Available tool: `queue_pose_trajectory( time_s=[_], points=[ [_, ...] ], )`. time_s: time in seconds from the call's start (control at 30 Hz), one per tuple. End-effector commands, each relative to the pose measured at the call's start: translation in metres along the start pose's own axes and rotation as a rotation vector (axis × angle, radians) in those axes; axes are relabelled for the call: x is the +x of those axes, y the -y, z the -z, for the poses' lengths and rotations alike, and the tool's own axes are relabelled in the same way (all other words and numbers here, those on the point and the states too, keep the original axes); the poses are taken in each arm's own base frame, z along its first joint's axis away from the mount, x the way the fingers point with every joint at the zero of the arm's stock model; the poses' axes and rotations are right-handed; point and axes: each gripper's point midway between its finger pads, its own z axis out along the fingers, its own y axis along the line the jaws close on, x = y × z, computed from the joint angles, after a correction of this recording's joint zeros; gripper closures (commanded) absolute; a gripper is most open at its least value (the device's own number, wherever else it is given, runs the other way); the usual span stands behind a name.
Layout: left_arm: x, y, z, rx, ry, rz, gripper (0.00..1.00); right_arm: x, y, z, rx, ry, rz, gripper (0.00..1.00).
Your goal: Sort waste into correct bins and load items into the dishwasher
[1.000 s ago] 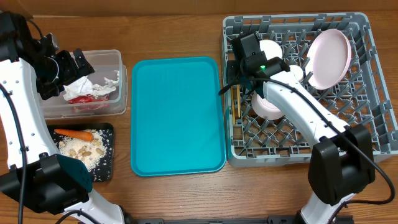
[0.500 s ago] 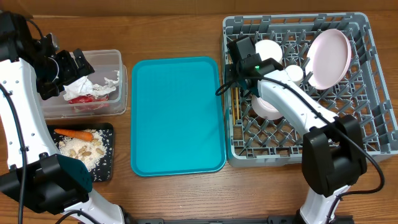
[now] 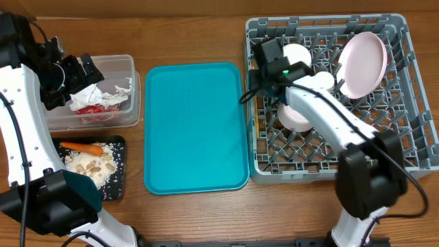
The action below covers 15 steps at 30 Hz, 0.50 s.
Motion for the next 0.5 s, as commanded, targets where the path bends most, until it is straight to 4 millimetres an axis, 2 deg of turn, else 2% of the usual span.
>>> queue_pose_trajectory(
  time_s=[0.0, 0.07, 0.2, 0.47],
  points=[
    [-0.002, 0.007, 0.012, 0.02, 0.033, -0.004, 0.0, -0.042, -0.011, 0.061, -0.069, 0.145, -0.014, 0.19],
    [-0.002, 0.007, 0.012, 0.02, 0.033, -0.004, 0.0, -0.05, -0.011, 0.08, -0.085, 0.184, -0.02, 0.0],
    [-0.002, 0.007, 0.012, 0.02, 0.033, -0.004, 0.0, -0.056, -0.009, 0.11, -0.105, 0.235, -0.027, 0.0],
    [-0.002, 0.007, 0.012, 0.02, 0.033, -0.004, 0.0, -0.053, -0.002, 0.143, -0.114, 0.258, -0.031, 0.0]
  ],
)
